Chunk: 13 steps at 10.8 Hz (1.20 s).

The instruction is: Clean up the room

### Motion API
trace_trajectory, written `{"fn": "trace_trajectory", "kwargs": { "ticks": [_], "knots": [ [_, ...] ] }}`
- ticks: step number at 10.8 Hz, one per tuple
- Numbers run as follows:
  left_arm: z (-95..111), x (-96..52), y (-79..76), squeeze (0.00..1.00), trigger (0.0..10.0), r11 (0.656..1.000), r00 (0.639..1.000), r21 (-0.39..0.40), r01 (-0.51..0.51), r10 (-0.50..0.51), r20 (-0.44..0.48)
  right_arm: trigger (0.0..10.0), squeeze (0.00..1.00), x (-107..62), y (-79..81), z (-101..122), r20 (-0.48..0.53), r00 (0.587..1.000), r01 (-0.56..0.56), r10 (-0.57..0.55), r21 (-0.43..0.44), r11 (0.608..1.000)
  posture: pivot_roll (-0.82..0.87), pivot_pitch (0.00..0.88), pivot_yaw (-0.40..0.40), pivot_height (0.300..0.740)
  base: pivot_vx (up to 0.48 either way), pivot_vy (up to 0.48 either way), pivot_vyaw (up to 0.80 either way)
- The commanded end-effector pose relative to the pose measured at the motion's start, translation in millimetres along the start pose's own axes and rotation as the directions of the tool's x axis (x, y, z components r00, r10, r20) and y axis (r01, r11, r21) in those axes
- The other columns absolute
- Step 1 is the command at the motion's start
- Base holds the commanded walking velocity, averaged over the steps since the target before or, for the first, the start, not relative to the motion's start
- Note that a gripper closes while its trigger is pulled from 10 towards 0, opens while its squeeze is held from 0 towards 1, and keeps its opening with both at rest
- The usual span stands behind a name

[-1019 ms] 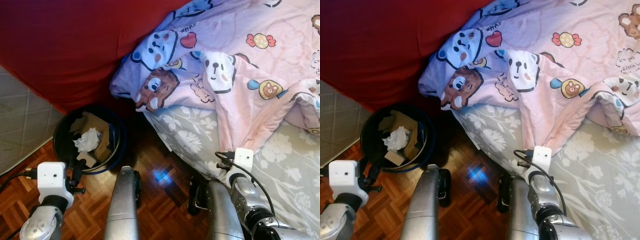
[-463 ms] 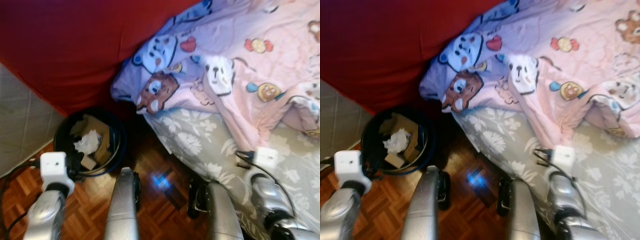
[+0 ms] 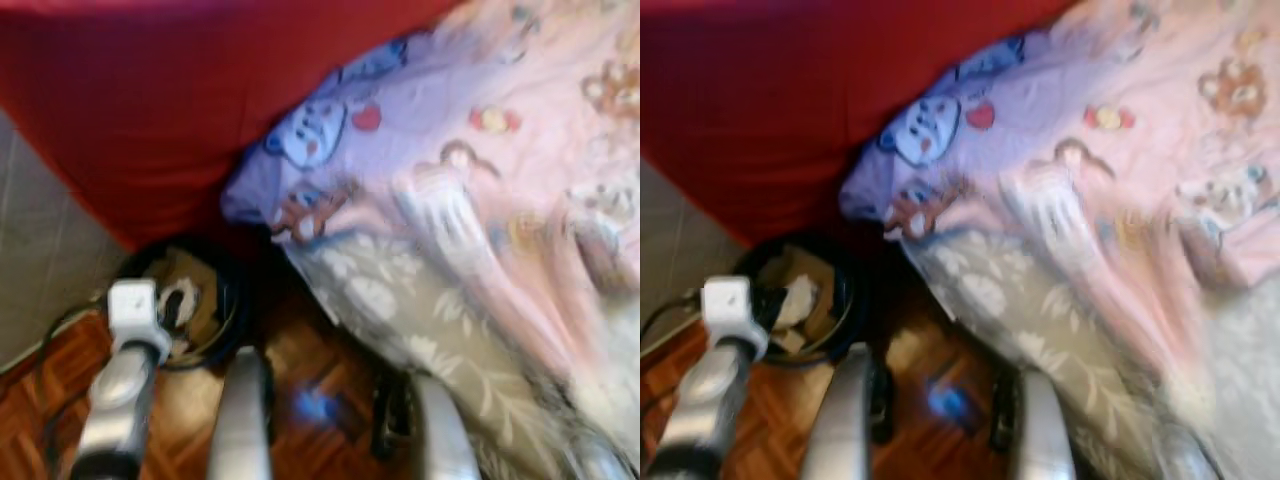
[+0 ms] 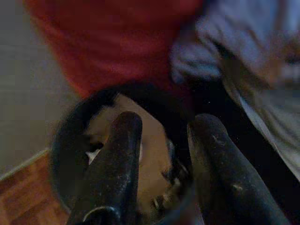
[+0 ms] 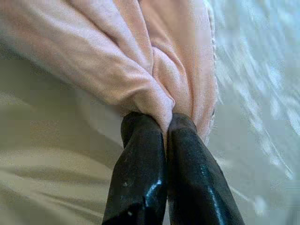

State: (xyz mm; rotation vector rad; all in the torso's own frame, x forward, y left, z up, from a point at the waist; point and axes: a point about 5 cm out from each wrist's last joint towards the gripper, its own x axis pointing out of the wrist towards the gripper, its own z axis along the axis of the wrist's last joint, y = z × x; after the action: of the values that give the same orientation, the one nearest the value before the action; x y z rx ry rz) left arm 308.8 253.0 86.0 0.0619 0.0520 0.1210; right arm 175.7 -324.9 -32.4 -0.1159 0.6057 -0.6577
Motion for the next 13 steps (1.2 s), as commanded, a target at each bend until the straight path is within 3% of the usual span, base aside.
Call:
{"fn": "trace_trajectory", "kwargs": {
  "ticks": [1,3,4,5,7,9,11,12,13],
  "knots": [
    [-23,-9.2,5.1,0.0,10.0,1.0,0.996,0.006,-0.018,0.018,-0.087,0.0,0.0,-3.5,-12.2,-13,-0.054,0.997,0.059,-0.058,0.015,0.998,0.16,0.21,-0.032,0.631,0.0,0.0,0.0],
    [-24,-3.4,4.8,0.0,10.0,1.0,0.996,0.007,-0.019,0.019,-0.087,0.0,0.0,-19.9,8.3,-44,-0.149,0.986,-0.084,0.077,-0.044,0.995,0.15,0.187,-0.043,0.631,0.0,0.0,0.0],
    [-23,-0.9,5.2,0.0,10.0,1.0,0.996,0.008,-0.021,0.021,-0.087,0.0,0.0,-32.1,21.2,-65,-0.254,0.956,-0.159,0.145,-0.038,0.987,0.15,0.177,-0.043,0.631,0.0,0.0,0.0],
    [-24,2.5,2.8,0.0,10.0,1.0,0.996,0.024,-0.006,0.009,-0.092,0.0,0.0,-58.0,46.0,-99,-0.422,0.866,-0.322,0.268,-0.061,0.945,0.14,0.159,-0.046,0.631,0.0,0.0,0.0],
    [-24,5.3,-1.6,0.0,10.0,0.999,0.996,0.038,0.006,-0.003,-0.09,0.0,0.0,-78.9,51.6,-125,-0.553,0.784,-0.384,0.283,-0.073,0.92,0.14,0.14,-0.054,0.631,0.0,0.0,0.0],
    [-25,6.0,-5.3,0.0,10.0,0.999,0.996,0.044,0.017,-0.013,-0.089,0.0,0.0,-79.1,33.4,-131,-0.598,0.787,-0.288,0.153,-0.137,0.948,0.14,0.135,-0.056,0.631,0.0,0.0,0.0],
    [-30,3.7,-5.1,0.0,10.0,0.999,0.995,0.047,0.024,-0.019,-0.1,0.0,0.0,-70.7,18.9,-124,-0.537,0.84,-0.16,0.078,-0.108,0.981,0.15,0.137,-0.051,0.631,0.0,0.0,0.0],
    [-34,1.0,-5.2,0.0,10.0,0.998,0.993,0.048,0.029,-0.023,-0.113,0.0,0.0,-56.7,24.0,-101,-0.373,0.917,-0.141,0.142,0.032,0.99,0.15,0.138,-0.045,0.631,0.0,0.0,0.0],
    [-39,-2.5,-4.3,0.0,10.0,0.998,0.992,0.048,0.029,-0.022,-0.126,0.0,0.0,-48.8,29.6,-85,-0.274,0.945,-0.154,0.181,0.115,0.981,0.15,0.137,-0.037,0.631,0.0,0.0,0.0]
  ]
}}
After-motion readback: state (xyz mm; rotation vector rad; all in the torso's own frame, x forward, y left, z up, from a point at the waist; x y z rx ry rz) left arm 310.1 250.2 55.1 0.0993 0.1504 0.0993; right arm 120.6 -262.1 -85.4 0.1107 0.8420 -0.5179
